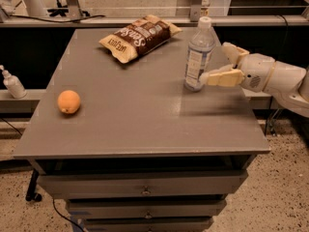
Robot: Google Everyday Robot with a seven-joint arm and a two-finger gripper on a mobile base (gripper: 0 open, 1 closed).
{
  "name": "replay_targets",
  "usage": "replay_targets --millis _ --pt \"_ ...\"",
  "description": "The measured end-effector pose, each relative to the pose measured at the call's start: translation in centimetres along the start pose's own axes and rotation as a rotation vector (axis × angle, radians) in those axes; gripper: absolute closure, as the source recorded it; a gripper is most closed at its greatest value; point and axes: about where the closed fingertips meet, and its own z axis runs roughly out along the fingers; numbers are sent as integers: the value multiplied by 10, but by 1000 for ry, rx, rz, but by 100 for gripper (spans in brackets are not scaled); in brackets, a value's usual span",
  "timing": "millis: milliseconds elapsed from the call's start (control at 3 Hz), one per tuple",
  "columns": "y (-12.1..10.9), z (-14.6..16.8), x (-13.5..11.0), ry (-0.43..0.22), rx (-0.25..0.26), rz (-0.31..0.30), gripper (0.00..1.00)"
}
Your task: Place blue plastic bottle upright
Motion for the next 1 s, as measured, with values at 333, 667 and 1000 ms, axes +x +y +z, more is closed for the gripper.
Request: replay_targets --millis 333,667,1000 --pt "-17 -41 -1 104 52 -49 0" --pt "-31 -94 -10 197 124 -102 0" --pt "-31 -94 -10 197 124 -102 0"
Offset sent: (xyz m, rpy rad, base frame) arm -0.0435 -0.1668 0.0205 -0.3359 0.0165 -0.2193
